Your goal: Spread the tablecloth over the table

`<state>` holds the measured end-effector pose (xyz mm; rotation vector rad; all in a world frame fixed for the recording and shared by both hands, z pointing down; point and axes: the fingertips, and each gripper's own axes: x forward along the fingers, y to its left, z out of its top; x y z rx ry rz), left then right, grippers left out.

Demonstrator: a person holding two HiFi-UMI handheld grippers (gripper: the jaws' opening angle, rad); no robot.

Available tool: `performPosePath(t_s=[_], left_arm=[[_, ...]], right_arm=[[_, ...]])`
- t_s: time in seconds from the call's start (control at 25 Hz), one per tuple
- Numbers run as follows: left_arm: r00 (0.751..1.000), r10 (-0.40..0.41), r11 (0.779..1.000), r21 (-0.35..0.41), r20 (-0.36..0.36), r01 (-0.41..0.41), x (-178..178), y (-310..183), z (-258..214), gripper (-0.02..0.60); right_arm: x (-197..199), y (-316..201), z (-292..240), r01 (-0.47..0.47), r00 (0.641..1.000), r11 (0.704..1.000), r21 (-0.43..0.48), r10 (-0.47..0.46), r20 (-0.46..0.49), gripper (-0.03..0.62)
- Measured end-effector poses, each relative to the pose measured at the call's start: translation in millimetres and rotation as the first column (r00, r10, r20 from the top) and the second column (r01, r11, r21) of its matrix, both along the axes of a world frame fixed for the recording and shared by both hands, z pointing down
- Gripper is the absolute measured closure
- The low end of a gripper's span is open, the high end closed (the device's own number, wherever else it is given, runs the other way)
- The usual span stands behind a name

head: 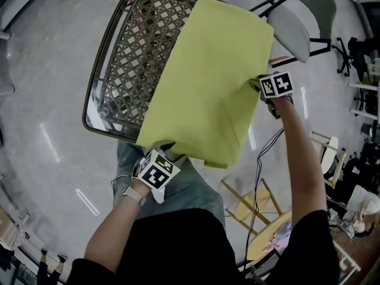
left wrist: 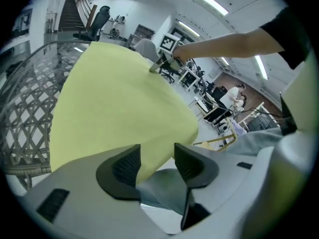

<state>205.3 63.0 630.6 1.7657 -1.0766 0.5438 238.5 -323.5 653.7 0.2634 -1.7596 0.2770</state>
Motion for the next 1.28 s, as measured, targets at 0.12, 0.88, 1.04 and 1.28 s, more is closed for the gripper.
performPosePath(t_s=[0.12, 0.88, 1.04, 1.28], left_arm=[[0.998, -0.046, 0.999, 0.013, 0.042, 0.046, -22, 3, 3, 0.374], [0.995, -0.099, 0.995, 0.027, 0.026, 0.098, -37, -2, 11, 0.377], [0.991, -0.125, 0.992, 0.040, 0.042, 0.123, -59, 3, 11, 0.377], [0.983, -0.174, 0.984, 0.051, 0.059, 0.171, -103, 12, 10, 0.388]], right_arm=[[-3, 4, -4, -0.008, 1.000, 1.000, 0.012, 0.008, -0.003, 0.396], [-175, 21, -8, 0.049, 0.959, 0.991, 0.123, -0.082, 0.270, 0.421], [-193, 25, -8, 0.016, 0.959, 0.992, 0.126, -0.051, 0.280, 0.424], [-235, 35, -8, 0.005, 0.957, 0.991, 0.132, -0.043, 0.286, 0.437]])
